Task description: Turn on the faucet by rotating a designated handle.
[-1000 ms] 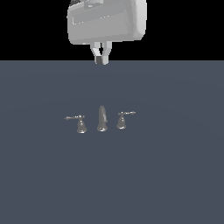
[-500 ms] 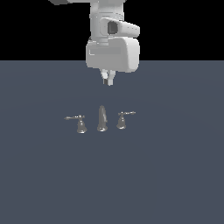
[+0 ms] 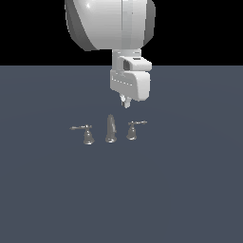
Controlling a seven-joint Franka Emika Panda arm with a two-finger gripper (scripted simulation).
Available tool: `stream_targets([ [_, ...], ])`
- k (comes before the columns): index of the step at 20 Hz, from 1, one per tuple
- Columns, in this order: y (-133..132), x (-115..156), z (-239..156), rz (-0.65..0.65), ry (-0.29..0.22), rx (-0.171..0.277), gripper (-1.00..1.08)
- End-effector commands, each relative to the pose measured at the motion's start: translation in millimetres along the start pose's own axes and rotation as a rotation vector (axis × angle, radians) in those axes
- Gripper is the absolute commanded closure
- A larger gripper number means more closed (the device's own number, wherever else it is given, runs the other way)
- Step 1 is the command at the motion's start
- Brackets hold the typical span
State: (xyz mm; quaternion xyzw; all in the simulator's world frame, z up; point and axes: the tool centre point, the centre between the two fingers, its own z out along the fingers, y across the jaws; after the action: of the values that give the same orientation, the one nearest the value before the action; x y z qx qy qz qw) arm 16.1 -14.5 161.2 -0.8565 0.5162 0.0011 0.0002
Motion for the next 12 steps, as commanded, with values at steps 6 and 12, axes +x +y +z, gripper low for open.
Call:
stream_targets([
  [6, -17.9, 41.9, 47.0, 0.167, 0.004, -0.001, 1.08],
  [12, -24.7, 65.8, 71.4, 0.257, 0.004, 0.0, 1.08],
])
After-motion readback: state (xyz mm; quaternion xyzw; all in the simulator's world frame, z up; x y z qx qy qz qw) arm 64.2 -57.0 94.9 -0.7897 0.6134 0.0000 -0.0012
